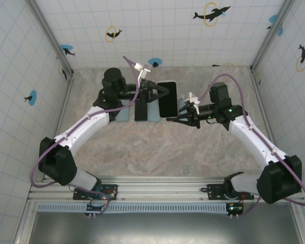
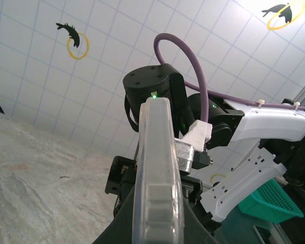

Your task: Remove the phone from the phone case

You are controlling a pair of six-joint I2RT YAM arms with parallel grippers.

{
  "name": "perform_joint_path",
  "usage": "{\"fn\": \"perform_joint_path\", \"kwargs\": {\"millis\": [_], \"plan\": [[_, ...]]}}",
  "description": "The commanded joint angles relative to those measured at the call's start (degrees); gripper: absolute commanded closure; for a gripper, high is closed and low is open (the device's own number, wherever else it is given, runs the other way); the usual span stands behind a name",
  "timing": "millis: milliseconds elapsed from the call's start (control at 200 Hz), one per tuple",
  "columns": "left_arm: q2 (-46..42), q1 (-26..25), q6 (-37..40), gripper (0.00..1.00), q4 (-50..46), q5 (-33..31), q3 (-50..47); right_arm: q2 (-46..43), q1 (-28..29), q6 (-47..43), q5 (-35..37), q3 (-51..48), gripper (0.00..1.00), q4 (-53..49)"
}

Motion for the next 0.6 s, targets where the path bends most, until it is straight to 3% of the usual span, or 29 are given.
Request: {"fn": "perform_joint_path", "kwargs": {"millis": [0, 591], "plan": [[-0.7, -0.5, -0.6, 1.00, 2.2, 1.8, -0.1, -0.5, 0.4, 1.0, -2.4, -0.1, 0.72, 4.4], [-1.1, -0.4, -1.0, 1.00, 2.5, 1.6, -0.7, -1.1, 0.1, 2.6, -4.3, -1.4, 0.70, 6.1]]}}
